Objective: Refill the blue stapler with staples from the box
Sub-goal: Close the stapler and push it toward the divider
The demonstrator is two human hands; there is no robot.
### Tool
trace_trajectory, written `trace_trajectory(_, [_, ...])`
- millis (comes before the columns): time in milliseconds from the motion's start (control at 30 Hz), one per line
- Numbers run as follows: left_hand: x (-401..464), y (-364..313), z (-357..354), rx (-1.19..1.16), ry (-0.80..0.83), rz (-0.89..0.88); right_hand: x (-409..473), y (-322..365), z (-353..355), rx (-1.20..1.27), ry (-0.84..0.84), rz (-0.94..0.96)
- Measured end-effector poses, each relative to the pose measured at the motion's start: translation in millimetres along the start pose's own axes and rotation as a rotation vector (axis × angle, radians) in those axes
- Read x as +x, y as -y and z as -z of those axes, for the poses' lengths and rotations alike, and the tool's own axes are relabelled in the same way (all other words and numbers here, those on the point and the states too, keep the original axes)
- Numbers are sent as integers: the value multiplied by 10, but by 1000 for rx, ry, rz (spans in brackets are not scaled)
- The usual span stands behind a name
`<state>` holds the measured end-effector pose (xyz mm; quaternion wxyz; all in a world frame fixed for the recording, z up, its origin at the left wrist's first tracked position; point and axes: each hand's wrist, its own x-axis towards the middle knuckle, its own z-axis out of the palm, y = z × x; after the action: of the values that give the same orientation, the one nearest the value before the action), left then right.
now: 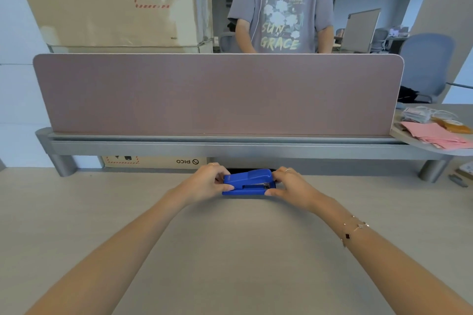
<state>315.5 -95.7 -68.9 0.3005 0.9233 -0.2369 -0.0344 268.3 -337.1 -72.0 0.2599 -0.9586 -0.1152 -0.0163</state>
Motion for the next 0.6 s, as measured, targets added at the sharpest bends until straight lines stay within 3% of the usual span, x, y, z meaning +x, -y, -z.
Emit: trace_trajectory(600, [211, 51, -233, 86, -13, -9, 115, -275, -117, 75, 3, -51])
